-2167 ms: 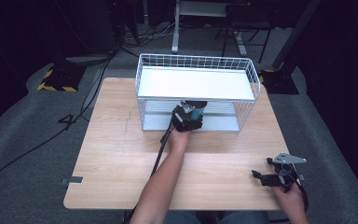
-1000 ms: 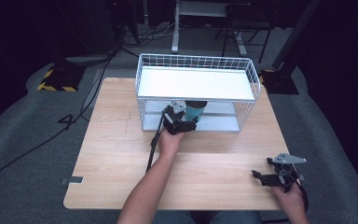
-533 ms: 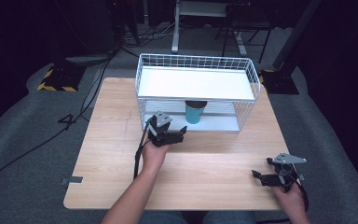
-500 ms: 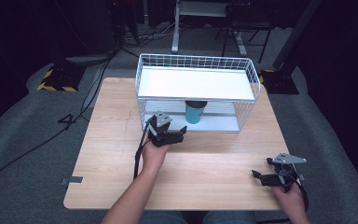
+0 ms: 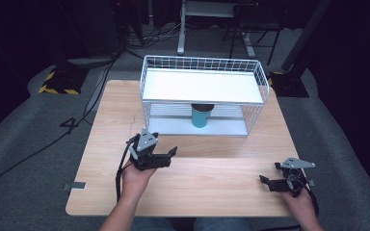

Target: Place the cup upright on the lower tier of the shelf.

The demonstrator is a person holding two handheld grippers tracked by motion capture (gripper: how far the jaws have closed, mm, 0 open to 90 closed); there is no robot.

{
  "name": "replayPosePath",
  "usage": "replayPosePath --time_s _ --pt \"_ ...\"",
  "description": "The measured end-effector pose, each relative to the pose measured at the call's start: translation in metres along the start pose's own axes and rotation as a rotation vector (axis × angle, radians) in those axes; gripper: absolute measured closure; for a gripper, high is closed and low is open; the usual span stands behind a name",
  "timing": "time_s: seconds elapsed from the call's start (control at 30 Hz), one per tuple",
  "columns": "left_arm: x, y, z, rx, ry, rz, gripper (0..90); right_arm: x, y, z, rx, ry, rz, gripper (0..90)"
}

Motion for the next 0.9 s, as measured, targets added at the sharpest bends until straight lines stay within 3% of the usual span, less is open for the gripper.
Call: replayPosePath --time_s 0.13,0.2,0.43,0.57,0.6,0.63,0.67,0.7,0.8,0.83,0.9 --pt "0.001 0.014 -0.008 0.008 -0.010 -0.006 15.8 0.000 -0.001 0.000 -0.001 0.001 0.001 10.5" --pt "0.006 0.025 -0.017 0.022 -0.035 0.000 15.9 0.000 -0.001 0.000 -0.001 0.001 0.001 10.5" --pt "0.017 0.052 -0.035 0.015 -0.019 -0.012 15.9 0.000 -0.001 0.001 0.000 0.000 0.001 10.5" --pt "0.025 0.067 -0.048 0.036 -0.007 -0.011 15.8 0.000 -0.002 0.001 0.000 -0.001 0.002 10.5" --pt "0.030 0.072 -0.058 0.048 0.006 -0.011 15.8 0.000 -0.002 0.002 -0.001 -0.002 0.001 10.5" --pt "0.030 0.072 -0.058 0.048 0.006 -0.011 15.8 0.000 -0.002 0.002 -0.001 -0.002 0.001 10.5" --pt "0.036 0.073 -0.071 0.075 0.026 -0.003 15.7 0.000 -0.002 0.002 -0.001 -0.002 0.001 10.5" --pt "0.036 0.073 -0.071 0.075 0.026 -0.003 15.7 0.000 -0.002 0.002 -0.001 -0.002 0.001 10.5" --pt "0.045 0.076 -0.094 0.106 0.086 -0.002 15.7 0.000 -0.002 0.002 -0.001 -0.002 0.001 10.6" --pt "0.045 0.076 -0.094 0.106 0.086 -0.002 15.7 0.000 -0.002 0.002 -0.001 -0.002 0.001 10.6" --pt "0.050 0.077 -0.108 0.130 0.102 0.015 15.7 0.000 -0.002 0.002 -0.001 -0.002 0.001 10.5"
Point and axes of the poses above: each handheld gripper's, and its own axes: y roughly backward along the jaws, z roughly out of its top, x roughly to its left, the point moved 4 cm from there along -y, roughly forward along the jaws, and after that the axes turned 4 degrees about -x, right-handed, at the moved point
